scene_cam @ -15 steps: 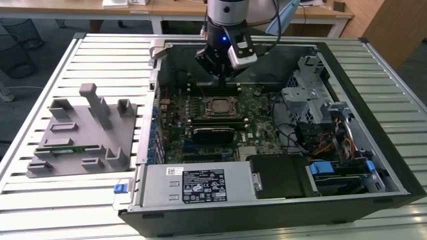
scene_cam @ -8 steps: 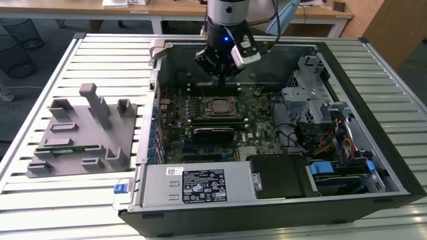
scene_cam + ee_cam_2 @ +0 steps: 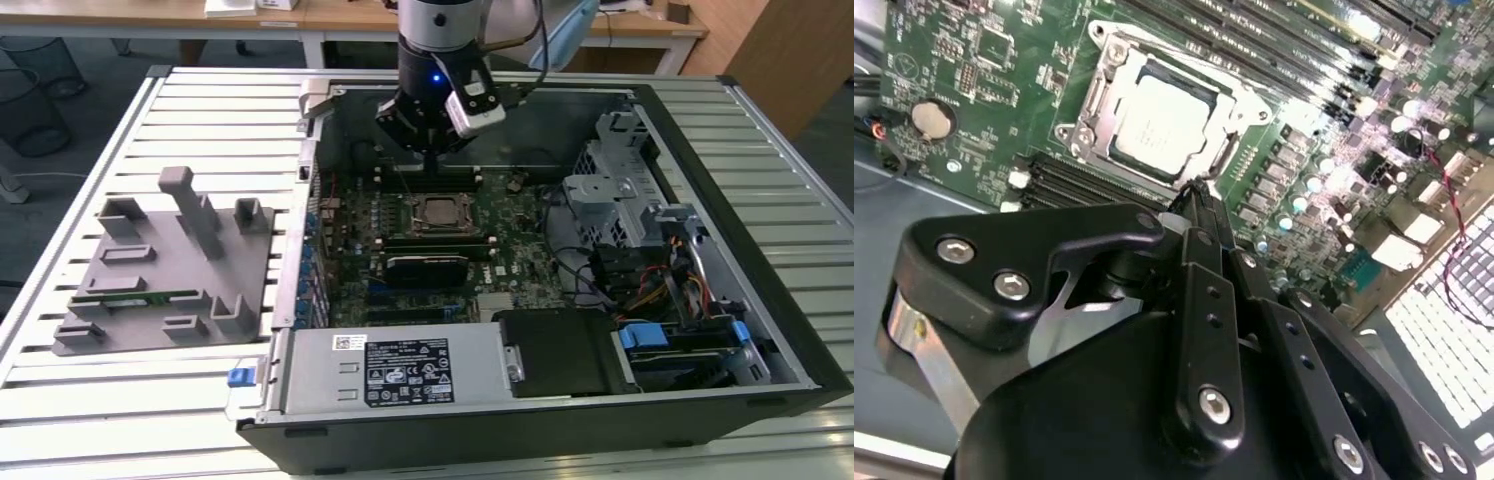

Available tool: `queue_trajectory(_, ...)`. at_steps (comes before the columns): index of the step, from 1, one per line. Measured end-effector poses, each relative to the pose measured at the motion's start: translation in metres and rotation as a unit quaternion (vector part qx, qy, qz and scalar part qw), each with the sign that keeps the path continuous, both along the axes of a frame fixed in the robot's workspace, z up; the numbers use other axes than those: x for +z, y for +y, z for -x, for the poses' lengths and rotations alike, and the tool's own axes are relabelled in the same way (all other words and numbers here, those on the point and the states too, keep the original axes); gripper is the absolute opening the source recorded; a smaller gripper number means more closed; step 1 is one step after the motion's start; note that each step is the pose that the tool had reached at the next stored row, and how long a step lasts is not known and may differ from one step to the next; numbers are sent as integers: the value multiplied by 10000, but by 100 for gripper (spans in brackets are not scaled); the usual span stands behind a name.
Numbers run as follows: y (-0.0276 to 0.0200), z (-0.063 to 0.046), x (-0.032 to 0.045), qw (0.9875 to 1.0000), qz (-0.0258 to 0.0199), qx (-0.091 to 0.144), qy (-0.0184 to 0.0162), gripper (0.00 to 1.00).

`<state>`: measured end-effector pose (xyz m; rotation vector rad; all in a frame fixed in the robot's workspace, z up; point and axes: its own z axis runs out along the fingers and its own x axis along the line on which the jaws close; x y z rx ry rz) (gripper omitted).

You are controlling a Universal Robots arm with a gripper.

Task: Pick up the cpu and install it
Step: 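Install the first cpu locking lever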

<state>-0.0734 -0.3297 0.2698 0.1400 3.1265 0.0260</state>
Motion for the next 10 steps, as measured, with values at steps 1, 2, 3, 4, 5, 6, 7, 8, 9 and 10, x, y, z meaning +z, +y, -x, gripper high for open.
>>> queue_trajectory(1,0,1,0,10000,0,6,0,11)
queue_trajectory(2,-1,3,0,10000,0,19,0,11)
queue_trajectory(3,-1,4,0,10000,0,51,0,11)
queue_trajectory(4,-1,4,-1,9999,0,116,0,11)
queue_trajectory(5,-1,5,-1,9998,0,204,0,11)
queue_trajectory(6,-1,5,-2,9996,1,294,0,11)
queue_trajectory(7,-1,5,-3,9993,0,383,0,11)
queue_trajectory(8,-1,5,-4,9989,0,474,0,11)
queue_trajectory(9,-1,4,-4,9984,0,563,0,11)
queue_trajectory(10,-1,4,-5,9979,0,642,0,11)
